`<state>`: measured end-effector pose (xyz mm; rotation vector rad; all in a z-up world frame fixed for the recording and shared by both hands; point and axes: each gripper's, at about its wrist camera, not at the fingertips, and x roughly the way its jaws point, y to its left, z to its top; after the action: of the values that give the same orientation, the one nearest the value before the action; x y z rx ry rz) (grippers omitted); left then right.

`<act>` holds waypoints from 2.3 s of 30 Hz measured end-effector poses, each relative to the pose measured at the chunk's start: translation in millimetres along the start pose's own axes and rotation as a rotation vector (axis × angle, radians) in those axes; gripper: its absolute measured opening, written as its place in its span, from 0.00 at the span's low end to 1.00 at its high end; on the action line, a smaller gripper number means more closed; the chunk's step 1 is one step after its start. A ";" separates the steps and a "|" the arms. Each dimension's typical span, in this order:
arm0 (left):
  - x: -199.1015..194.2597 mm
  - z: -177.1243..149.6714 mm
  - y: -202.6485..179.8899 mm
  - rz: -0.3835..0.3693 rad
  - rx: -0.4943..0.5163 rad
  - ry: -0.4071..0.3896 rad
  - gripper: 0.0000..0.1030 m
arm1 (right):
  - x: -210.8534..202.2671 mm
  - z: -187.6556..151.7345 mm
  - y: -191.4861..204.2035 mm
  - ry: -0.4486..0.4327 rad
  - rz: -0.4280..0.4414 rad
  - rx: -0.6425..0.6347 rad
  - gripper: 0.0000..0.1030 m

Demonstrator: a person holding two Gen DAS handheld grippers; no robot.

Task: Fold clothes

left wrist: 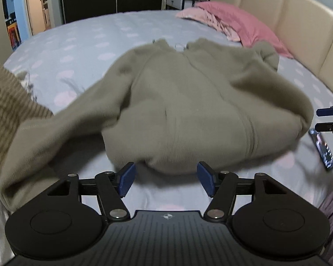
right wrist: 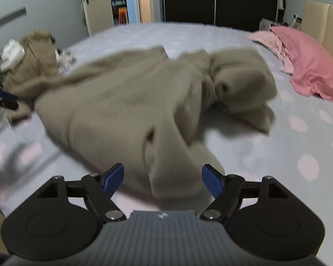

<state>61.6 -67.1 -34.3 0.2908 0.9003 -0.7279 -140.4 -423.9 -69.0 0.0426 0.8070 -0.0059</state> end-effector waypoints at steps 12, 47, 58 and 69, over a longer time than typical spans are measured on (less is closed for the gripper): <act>76.5 -25.8 -32.5 -0.118 -0.053 0.146 0.51 | 72.8 -28.4 70.2 0.220 0.049 -0.111 0.75; 153.1 169.8 -47.8 0.062 0.083 -0.076 0.32 | 98.1 61.9 -37.9 -0.021 -0.245 0.082 0.80; 105.2 160.3 -13.2 -0.045 0.093 -0.081 0.42 | 118.1 70.6 -106.2 0.073 -0.025 0.447 0.78; 39.0 84.7 55.9 -0.027 0.017 -0.041 0.52 | 98.3 84.1 -86.5 0.033 -0.037 0.274 0.69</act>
<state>167.0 -87.8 -17.8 0.2783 0.8609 -0.7644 -13.6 -512.6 -84.9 0.2869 0.8352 -0.1509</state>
